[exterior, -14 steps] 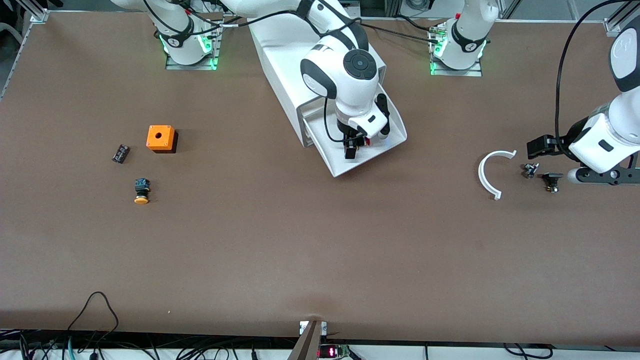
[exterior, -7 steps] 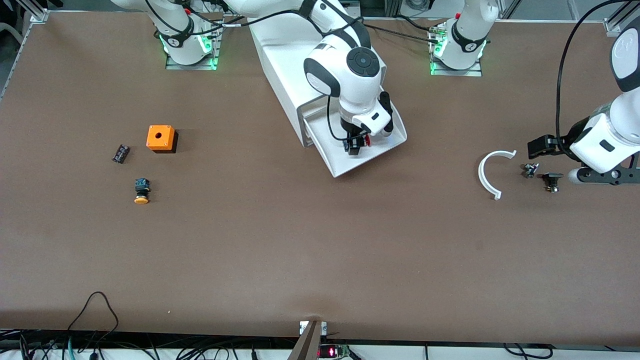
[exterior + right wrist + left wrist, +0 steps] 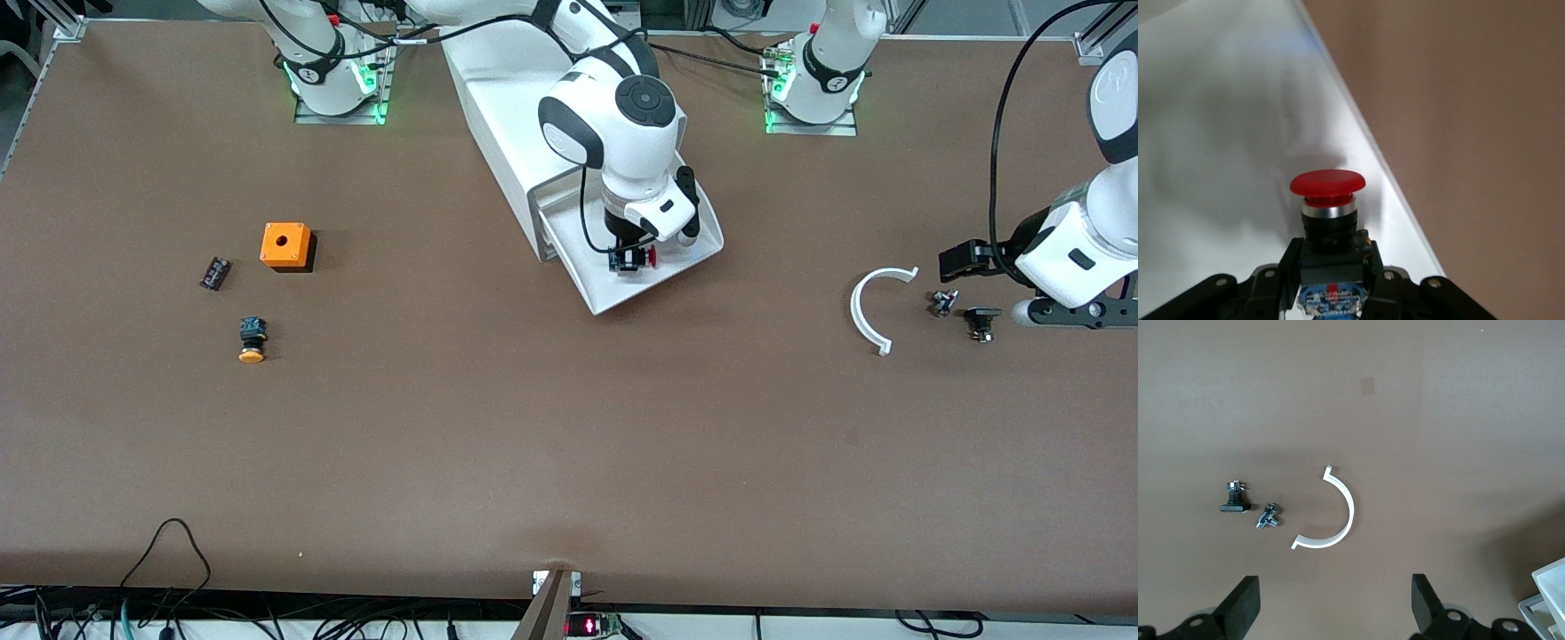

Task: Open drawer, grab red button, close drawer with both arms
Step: 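Lift the button with the right gripper while the left gripper shuts the drawer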

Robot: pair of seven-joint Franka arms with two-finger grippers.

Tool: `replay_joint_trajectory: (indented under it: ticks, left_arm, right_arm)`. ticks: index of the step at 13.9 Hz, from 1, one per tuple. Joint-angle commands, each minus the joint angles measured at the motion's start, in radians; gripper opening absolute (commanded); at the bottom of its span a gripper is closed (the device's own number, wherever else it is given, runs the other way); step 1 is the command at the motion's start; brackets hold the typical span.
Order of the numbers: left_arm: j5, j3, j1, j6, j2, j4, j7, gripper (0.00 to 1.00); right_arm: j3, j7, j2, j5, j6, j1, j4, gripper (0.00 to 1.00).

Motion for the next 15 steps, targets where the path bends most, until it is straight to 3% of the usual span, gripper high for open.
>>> replay_joint_trajectory:
  ticks: [1,5,7,9,11,13,15]
  left_arm:
    - [-0.03,-0.002,0.011,-0.017,-0.001,0.014,0.005,1.0]
    - [-0.077,-0.011,0.007,-0.005,0.027,0.006,-0.007,1.0]
    - [-0.177,-0.009,0.001,0.043,0.08,-0.001,-0.024,1.0]
    - [-0.205,-0.022,-0.021,0.125,0.143,-0.018,-0.089,1.0]
    - [-0.234,-0.039,-0.064,0.283,0.151,-0.113,-0.195,1.0]
    - [-0.236,-0.107,-0.074,0.414,0.203,-0.161,-0.33,1.0]
    - [-0.225,-0.147,-0.121,0.661,0.211,-0.306,-0.471,1.0]
  right_arm:
    - [-0.037,0.108,-0.072,0.005,-0.004,0.0,-0.013,0.37]
    - [-0.1,0.263,-0.144,0.005,-0.006,-0.043,-0.022,0.37]
    - [-0.129,0.396,-0.202,0.005,-0.001,-0.087,-0.116,0.37]
    - [-0.145,0.499,-0.242,0.005,0.023,-0.152,-0.239,0.37]
    - [-0.146,0.554,-0.25,0.011,0.045,-0.238,-0.298,0.37]
    - [-0.146,0.654,-0.27,0.087,0.052,-0.305,-0.353,0.37]
    - [-0.146,0.718,-0.284,0.109,0.046,-0.347,-0.411,0.37]
